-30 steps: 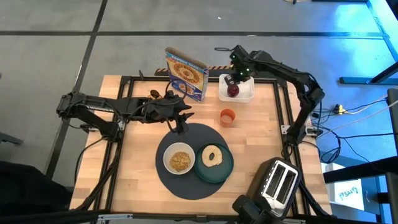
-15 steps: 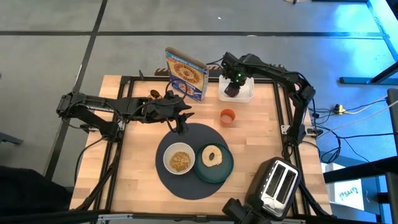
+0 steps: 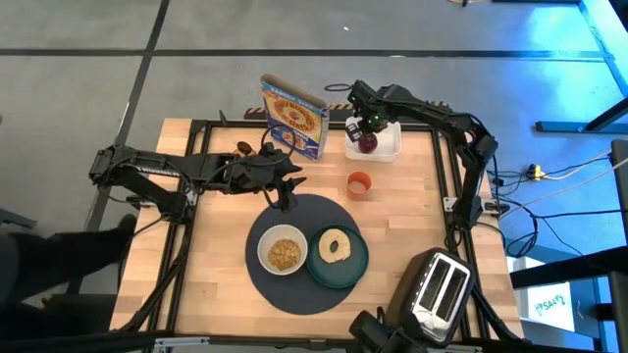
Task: Arrange a breakfast setting
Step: Put the apple from the white bin on the green plate
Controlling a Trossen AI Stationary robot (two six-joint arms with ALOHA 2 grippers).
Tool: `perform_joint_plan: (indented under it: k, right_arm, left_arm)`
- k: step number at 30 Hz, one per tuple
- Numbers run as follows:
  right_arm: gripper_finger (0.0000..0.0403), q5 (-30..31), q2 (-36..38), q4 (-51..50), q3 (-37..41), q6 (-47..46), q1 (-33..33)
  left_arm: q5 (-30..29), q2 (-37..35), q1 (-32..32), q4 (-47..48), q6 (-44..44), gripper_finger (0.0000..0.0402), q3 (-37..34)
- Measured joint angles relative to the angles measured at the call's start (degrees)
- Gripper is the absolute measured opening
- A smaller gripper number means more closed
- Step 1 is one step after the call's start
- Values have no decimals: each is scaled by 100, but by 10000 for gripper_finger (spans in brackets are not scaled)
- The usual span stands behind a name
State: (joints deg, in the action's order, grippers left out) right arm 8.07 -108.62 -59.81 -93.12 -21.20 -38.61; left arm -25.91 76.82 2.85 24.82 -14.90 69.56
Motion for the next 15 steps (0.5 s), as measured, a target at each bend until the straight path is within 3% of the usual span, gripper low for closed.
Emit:
perform_joint_plan:
  k: [4, 15]
  right_arm:
    - [95, 27, 0, -147, 2, -1360, 0]
    - [119, 49, 2, -106, 2, -2590, 0]
  left_arm:
    - [-52, 0, -45, 0, 0, 131, 0]
    - [-2, 0, -254, 0, 2, 131, 0]
